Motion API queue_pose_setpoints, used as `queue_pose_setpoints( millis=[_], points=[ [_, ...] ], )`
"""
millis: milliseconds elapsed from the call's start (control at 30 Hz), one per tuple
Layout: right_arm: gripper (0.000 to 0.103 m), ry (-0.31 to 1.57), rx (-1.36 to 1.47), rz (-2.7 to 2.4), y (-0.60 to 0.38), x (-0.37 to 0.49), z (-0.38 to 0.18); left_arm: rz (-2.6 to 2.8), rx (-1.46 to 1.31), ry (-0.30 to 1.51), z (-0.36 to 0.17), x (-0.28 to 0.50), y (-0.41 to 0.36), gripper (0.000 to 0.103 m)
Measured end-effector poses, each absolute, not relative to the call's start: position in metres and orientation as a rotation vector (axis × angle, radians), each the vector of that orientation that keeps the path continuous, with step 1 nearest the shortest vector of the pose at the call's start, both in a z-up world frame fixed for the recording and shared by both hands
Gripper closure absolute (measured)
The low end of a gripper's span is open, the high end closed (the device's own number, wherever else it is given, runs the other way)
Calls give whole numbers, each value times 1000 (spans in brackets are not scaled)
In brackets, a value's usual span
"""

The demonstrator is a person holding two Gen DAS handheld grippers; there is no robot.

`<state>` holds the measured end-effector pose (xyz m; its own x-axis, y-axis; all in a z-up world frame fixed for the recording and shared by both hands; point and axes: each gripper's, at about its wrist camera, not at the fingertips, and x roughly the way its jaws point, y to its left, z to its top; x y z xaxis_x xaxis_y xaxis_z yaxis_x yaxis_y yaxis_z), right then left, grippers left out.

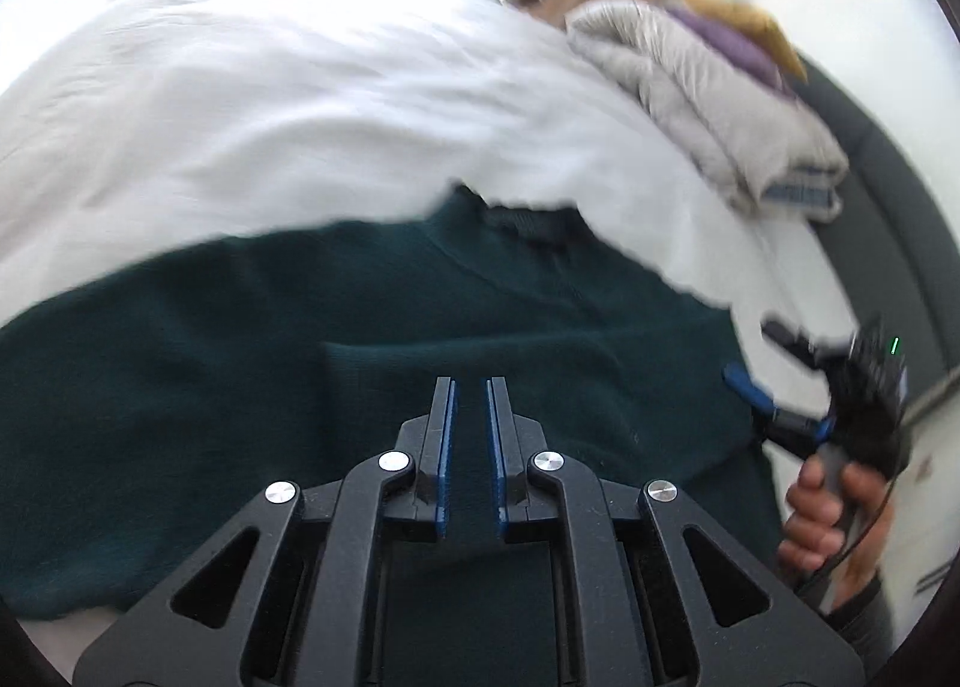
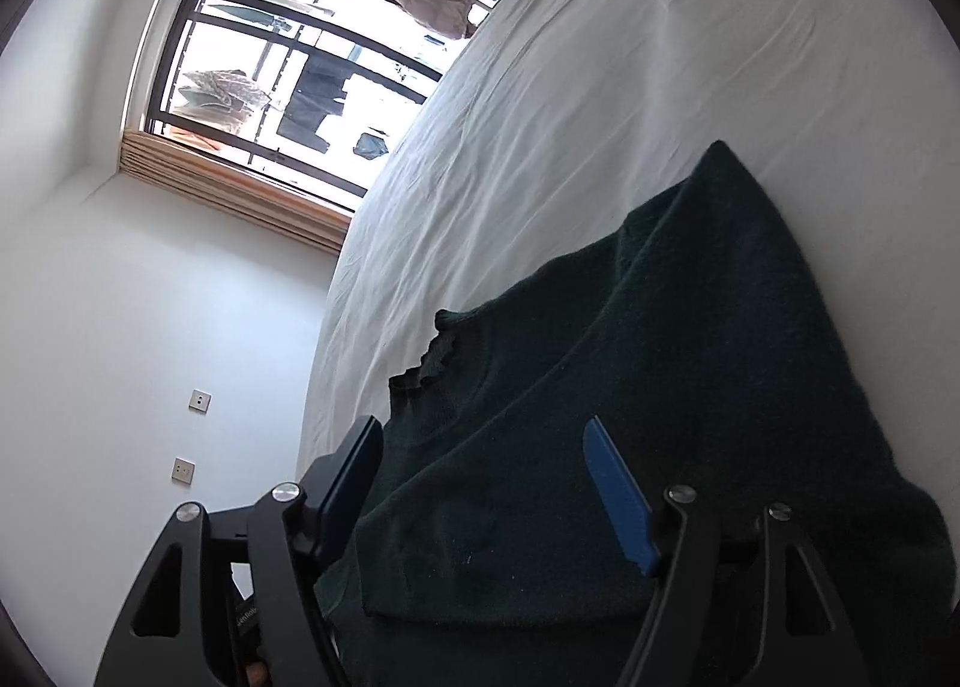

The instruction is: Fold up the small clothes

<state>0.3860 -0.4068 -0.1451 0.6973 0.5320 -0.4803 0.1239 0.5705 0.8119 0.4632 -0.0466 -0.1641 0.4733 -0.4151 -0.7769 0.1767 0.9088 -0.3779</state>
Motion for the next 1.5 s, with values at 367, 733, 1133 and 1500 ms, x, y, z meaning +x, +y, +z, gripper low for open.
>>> queue_pose_setpoints(
  millis=[367, 733, 1133, 1500],
  points=[
    [46, 736, 1069, 166, -467, 375, -170, -210, 131, 991, -198, 449, -107, 94],
    [56, 771, 1000, 246, -439, 378, -175, -196, 258, 908, -201, 435, -115, 94],
    [17, 492, 1040, -9, -497, 251, -116, -207, -215, 817, -154, 396, -15, 92],
    [22, 613, 853, 318, -314, 183, -97, -90, -933, 572, -147, 226, 206, 13]
  ],
)
